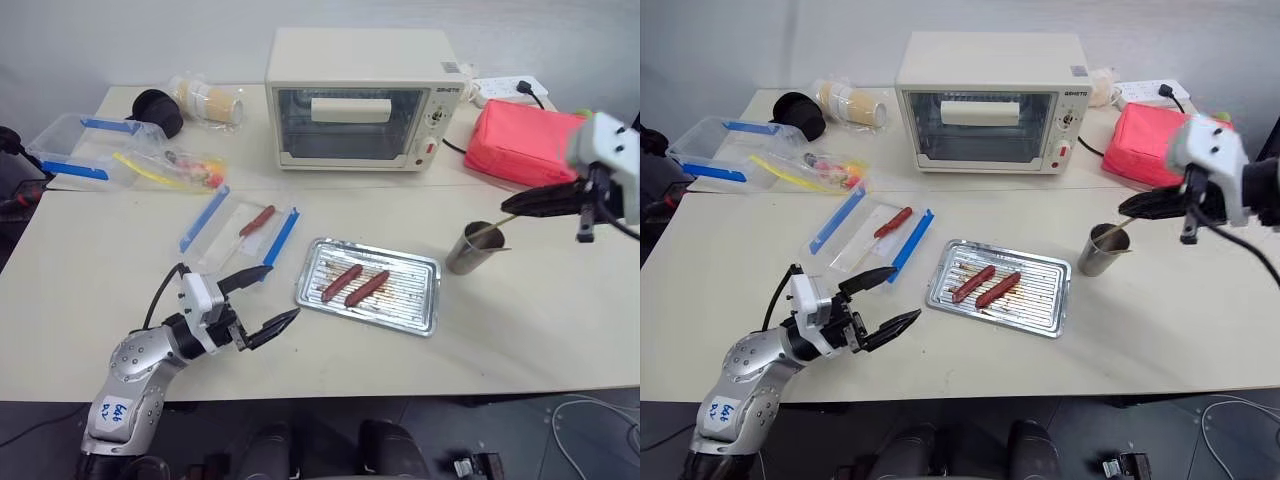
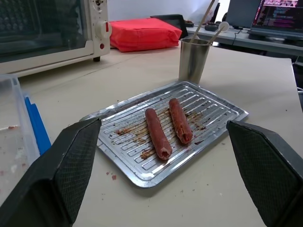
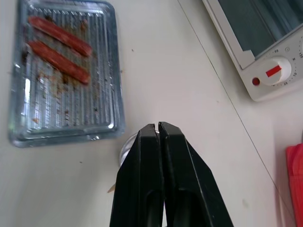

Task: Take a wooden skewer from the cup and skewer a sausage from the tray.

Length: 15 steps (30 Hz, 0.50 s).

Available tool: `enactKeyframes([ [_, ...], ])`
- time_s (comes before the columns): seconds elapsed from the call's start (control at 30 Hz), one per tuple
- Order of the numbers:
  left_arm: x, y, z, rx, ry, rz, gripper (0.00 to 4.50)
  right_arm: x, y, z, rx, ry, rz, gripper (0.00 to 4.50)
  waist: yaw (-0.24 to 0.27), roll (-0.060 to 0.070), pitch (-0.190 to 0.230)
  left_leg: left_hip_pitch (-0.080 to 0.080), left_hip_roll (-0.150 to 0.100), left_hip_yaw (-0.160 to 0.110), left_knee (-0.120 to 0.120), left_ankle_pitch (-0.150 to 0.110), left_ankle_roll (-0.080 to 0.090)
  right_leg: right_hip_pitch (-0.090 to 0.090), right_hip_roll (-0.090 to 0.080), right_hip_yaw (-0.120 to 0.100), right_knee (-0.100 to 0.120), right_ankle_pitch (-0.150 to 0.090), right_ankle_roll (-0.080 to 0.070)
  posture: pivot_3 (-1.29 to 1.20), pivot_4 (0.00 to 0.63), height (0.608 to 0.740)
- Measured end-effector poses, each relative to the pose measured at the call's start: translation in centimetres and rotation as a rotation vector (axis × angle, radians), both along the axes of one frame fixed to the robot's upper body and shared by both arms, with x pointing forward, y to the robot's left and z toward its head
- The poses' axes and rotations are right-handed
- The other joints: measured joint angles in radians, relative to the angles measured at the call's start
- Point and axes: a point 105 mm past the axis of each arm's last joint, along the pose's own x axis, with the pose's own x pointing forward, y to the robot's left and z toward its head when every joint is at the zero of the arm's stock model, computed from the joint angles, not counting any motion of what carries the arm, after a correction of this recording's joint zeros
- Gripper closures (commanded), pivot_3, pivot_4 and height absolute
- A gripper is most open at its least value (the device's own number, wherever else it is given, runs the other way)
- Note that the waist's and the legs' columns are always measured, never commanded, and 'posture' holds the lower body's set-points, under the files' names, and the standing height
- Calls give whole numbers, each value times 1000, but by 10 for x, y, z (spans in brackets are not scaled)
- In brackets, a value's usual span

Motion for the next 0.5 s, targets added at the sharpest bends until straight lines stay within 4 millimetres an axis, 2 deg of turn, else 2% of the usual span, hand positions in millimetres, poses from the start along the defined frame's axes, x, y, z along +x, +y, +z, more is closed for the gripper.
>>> enactKeyframes([
  [0.2, 0, -4, 6, -25, -5, -45, 0, -15, -8, 48, 147, -10, -39, 4489, 0, 0, 0, 0, 0, -1, 0, -2, -2, -1, -1, 0, -2, 0, 0, 0, 150, 740],
  [0.3, 1, -9, 14, -23, -21, -94, 0, -23, 8, 60, 295, 60, 28, 4489, -1, 0, 0, 0, 1, -1, -1, -2, -2, -1, -1, 1, -2, 0, 0, 0, 150, 740],
  [0.37, 4, -16, 24, -50, -43, -130, 0, -27, 29, 57, 393, 137, 135, 4489, -4, 0, 0, 0, 1, 0, -1, -2, -2, -1, 0, 1, -2, 0, 0, 0, 150, 740],
  [0.5, 8, -32, 44, -109, -96, -196, 0, -25, 68, 26, 510, 287, 299, 4489, 1, 0, 0, -1, 0, 0, 0, -1, -1, -1, 0, 0, 4, 0, 0, 0, 150, 740],
])
